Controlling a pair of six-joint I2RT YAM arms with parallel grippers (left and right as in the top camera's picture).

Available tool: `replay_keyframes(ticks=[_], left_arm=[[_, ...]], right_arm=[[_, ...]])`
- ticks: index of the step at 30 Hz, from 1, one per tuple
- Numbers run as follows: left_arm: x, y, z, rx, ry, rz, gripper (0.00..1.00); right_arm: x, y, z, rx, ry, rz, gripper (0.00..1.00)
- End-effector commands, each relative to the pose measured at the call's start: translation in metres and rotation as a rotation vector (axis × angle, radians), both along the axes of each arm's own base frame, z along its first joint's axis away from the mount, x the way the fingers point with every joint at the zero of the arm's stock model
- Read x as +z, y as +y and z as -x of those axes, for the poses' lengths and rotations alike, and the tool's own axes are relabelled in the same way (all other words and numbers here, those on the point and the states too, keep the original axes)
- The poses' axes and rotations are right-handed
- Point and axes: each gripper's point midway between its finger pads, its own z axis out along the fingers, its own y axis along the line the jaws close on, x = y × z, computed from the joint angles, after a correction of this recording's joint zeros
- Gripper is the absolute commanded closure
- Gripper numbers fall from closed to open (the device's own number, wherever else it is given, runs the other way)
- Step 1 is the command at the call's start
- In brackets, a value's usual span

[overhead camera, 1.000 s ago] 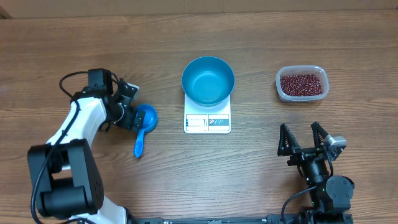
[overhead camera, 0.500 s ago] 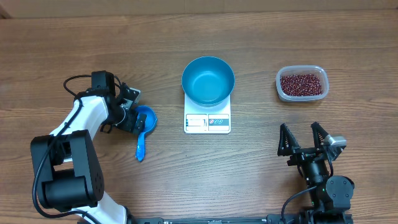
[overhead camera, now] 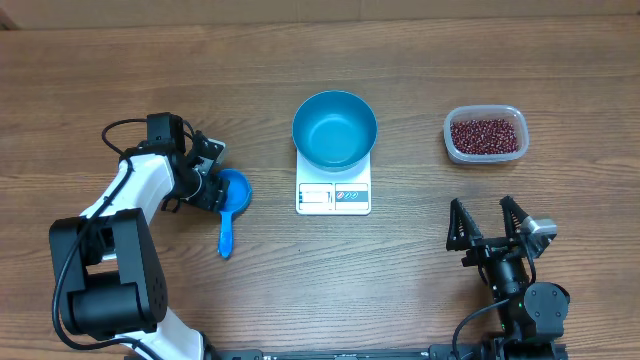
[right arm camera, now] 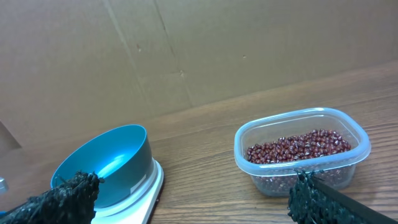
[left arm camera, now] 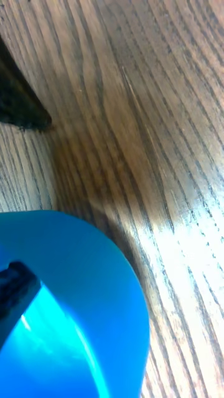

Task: Scoop item into bowl and weigh 150g on scale
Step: 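Close the left gripper on the blue measuring cup's rim, then lift the blue cup with the left gripper and carry it over the teal bowl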

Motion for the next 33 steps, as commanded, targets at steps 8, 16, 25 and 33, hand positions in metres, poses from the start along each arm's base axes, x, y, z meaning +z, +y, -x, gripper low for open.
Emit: replay_keyframes(ticks=[8,16,25,33], left_arm=[[-0.006,0.001,0.002,0.007,0.011,0.002,0.84],[-0.004,0.002,-0.002,0.009,0.0,0.002,0.96],[0.038,0.007,-0.043,0.135,-0.089,0.019,0.96],[0.111,0.011,-0.089,0.288,-0.206,0.066,0.96]], right_arm=[[-0.002,-0.001,0.0,-0.008,-0.004,0.011,0.0],[-0.002,-0.001,0.0,-0.007,-0.004,0.011,0.0],[-0.002,-0.001,0.0,-0.007,-0.004,0.011,0.0],[-0.002,-0.001,0.0,-0.008,-0.004,0.011,0.0]])
